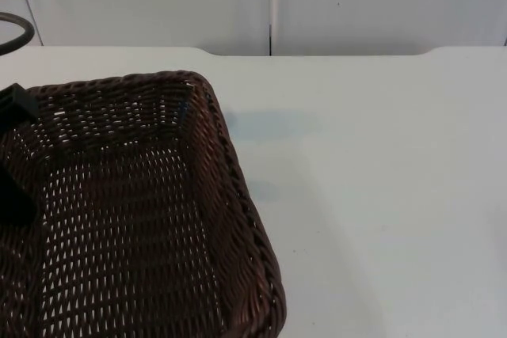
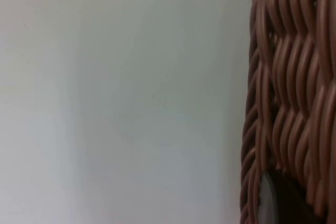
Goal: Pick up the basket with the left hand and place the largest block into the basket with the right hand.
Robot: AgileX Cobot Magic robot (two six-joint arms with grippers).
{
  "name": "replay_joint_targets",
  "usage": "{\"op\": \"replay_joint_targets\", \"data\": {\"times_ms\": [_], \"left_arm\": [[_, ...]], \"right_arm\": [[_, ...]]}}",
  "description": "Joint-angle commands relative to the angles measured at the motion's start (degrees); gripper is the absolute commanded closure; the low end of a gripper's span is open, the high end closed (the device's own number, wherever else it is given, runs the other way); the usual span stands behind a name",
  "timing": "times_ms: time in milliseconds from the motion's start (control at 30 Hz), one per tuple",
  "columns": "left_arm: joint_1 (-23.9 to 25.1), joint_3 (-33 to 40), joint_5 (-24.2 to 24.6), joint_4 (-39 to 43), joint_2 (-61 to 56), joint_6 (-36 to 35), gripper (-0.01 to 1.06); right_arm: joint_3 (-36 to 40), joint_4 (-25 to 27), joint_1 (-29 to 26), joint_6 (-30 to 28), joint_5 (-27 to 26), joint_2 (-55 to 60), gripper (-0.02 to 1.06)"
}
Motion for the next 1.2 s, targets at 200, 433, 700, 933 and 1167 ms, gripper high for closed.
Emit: {"op": "replay_joint_targets", "data": {"times_ms": [200,433,700,933,1167], "left_arm": [[0.2,-0.1,0.1,-2.0,-0.8,0.0,1.05],[0.2,-0.1,-0.9,-2.0,-0.8,0.0,1.05],[0.2,-0.1,-1.0,-2.0,-0.8,0.0,1.05],[0.2,-0.1,-1.0,-2.3,-0.8,0.0,1.05],[0.2,-0.1,-1.0,-2.3,-0.8,0.0,1.05]], "right_arm": [[-2.2,3.7,-0.5,0.0,-3.4,9.1,0.01],[-9.5,5.2,0.6,-1.9,-3.6,18.3,0.01],[-19.9,5.0,4.5,-4.2,-3.9,32.6,0.01],[-26.4,4.6,8.4,-4.7,-5.5,41.5,0.01],[-35.1,4.6,13.8,-9.6,-5.1,52.2,0.01]]}}
